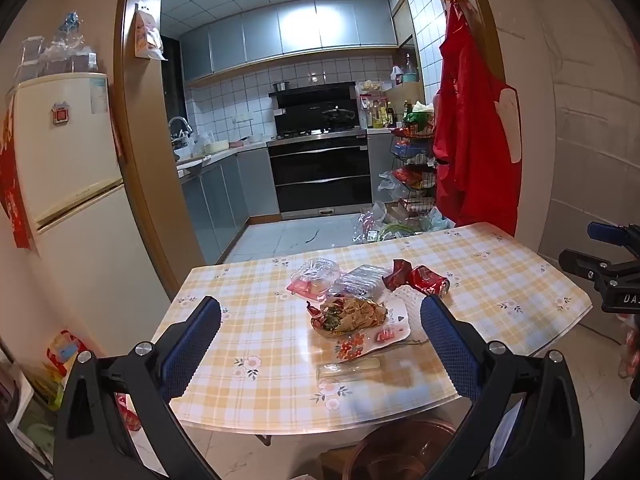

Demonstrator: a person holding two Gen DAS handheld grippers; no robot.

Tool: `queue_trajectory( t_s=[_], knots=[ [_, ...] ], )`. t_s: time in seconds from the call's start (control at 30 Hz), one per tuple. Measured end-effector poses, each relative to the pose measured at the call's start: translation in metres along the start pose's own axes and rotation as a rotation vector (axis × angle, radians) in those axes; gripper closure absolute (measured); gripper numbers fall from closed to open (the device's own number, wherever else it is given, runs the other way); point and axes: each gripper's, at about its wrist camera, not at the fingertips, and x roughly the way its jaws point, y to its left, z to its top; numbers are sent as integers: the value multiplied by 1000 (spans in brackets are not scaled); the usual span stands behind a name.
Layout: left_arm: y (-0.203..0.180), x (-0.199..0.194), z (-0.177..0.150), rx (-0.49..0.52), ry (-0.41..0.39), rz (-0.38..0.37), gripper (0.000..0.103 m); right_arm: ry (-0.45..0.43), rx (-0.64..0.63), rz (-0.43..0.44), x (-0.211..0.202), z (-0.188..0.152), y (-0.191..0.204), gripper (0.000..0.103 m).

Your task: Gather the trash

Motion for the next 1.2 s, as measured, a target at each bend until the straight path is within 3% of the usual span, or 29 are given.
queue_trajectory(
  t_s=[1.2],
  knots=[
    [11, -1, -7, 27, 8, 12, 5, 16, 3, 0, 4, -10, 0, 6]
  ],
)
